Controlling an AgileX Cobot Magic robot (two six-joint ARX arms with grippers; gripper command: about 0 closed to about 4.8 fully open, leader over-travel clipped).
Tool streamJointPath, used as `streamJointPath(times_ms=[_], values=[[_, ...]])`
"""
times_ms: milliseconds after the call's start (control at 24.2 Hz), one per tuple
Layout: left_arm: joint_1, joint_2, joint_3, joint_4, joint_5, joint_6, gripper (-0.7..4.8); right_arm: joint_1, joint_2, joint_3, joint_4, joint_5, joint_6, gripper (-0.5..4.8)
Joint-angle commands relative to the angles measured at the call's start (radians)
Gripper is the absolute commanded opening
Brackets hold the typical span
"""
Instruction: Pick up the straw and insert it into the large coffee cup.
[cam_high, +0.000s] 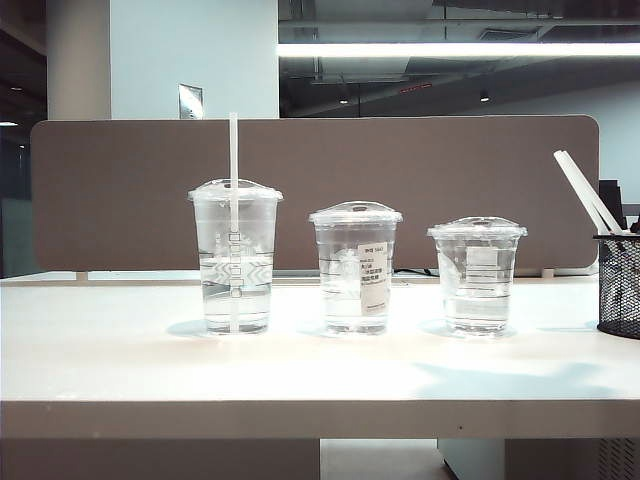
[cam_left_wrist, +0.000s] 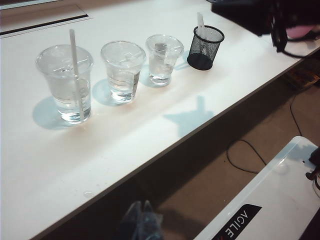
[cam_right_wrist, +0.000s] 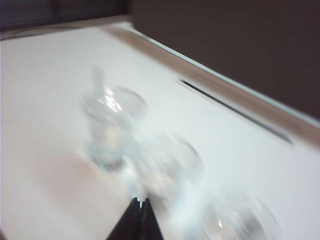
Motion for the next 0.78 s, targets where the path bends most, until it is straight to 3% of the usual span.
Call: streamJointPath(times_ms=[41,330,660,784], values=[[0.0,0.0,0.003,0.009,0.004,0.0,-0.05,-0.115,-0.169,-0.18,0.077,-0.018,0.089,-0.07],[0.0,0.0,0.003,0.01,0.004,0.0,-0.05,-0.182,-0.49,-0.507,0.181,-0.016,0.092,-0.07],[0.0,0.0,0.003,0.009,0.004,0.0,-0.05,-0.181,-0.731,-0.734,0.174,-0.012,0.148,-0.08],[0.0,0.0,0.003,0.01,0.004,0.0,-0.05,-0.183,-0.766,-0.732,0.094,0.069,0.147,-0.08]])
